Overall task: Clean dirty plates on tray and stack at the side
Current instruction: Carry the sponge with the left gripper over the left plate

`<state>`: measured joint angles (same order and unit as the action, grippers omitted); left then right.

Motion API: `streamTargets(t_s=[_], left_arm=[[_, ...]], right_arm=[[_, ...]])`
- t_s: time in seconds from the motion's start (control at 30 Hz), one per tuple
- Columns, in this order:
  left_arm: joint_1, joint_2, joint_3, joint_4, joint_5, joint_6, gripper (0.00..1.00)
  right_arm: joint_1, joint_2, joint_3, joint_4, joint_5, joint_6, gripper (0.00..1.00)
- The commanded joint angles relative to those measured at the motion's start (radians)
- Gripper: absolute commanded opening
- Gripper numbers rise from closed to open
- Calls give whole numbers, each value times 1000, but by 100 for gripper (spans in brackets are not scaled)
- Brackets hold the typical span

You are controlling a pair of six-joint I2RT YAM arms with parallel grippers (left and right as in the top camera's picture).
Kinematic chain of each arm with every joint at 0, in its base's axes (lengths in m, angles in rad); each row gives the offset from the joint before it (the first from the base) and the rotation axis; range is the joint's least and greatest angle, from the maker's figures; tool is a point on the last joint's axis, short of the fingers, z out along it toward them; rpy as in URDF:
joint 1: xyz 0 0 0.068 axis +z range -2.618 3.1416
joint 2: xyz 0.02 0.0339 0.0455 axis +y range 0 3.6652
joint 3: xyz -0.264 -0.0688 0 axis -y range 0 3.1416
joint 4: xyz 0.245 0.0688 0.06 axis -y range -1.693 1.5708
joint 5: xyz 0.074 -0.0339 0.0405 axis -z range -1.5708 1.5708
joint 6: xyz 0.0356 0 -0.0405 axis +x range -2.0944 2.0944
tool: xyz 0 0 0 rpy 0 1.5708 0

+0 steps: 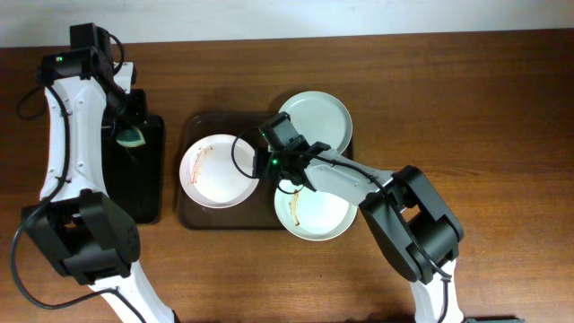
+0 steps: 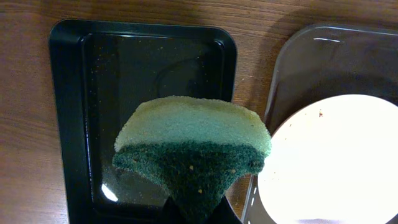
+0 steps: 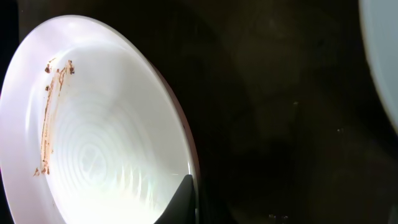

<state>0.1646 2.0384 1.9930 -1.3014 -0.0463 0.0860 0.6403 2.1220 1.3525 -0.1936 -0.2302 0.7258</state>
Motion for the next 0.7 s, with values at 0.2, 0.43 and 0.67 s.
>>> streamTargets(t_s=[0.2, 0.43, 0.67], left_arm=[[-160, 11, -70, 32, 83, 21, 1], [-227, 11, -215, 126, 73, 12, 0], [-240, 11, -233, 127, 157, 12, 0]], right_arm=[[-24, 16, 10, -66, -51, -14, 4], [-32, 14, 85, -200, -40, -107, 4], [-32, 14, 209, -378, 105, -192, 4]])
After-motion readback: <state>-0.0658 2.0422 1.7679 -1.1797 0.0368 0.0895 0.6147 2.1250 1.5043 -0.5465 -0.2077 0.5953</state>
